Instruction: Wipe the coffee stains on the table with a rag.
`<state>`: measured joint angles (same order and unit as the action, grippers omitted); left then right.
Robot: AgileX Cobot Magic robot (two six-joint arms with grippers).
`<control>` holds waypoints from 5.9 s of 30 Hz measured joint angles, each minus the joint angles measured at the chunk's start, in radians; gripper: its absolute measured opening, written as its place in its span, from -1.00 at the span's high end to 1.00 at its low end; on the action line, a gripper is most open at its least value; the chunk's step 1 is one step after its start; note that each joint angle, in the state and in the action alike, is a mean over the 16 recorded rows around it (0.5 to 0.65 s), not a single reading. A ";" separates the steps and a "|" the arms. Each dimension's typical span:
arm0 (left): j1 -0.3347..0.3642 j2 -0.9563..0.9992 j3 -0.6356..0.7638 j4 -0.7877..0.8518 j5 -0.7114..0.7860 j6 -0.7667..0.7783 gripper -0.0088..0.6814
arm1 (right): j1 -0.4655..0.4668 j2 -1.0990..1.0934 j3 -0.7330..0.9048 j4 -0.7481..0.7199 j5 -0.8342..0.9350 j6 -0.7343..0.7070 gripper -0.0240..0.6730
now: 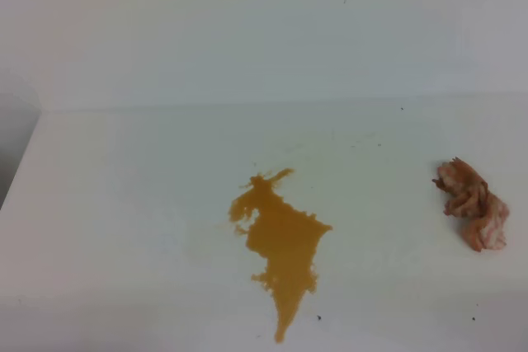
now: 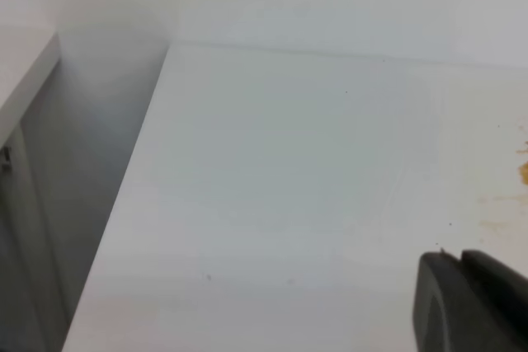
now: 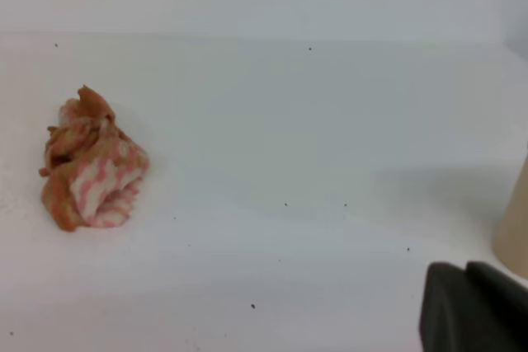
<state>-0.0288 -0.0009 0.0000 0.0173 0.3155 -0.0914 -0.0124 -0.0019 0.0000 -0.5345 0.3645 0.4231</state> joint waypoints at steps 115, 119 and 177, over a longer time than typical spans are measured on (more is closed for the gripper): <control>0.000 0.000 0.000 0.000 0.000 0.000 0.97 | 0.003 1.582 -1.131 1.091 0.530 -0.902 0.45; 0.000 0.000 0.000 0.000 0.000 0.000 0.97 | 0.011 1.694 -1.206 1.052 0.515 -0.910 0.12; 0.000 0.000 0.000 0.000 0.000 0.000 0.98 | 0.548 1.907 -1.596 0.817 0.603 -0.987 0.86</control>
<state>-0.0288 -0.0005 0.0000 0.0173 0.3155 -0.0914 0.5354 1.9055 -1.5957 0.2827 0.9670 -0.5638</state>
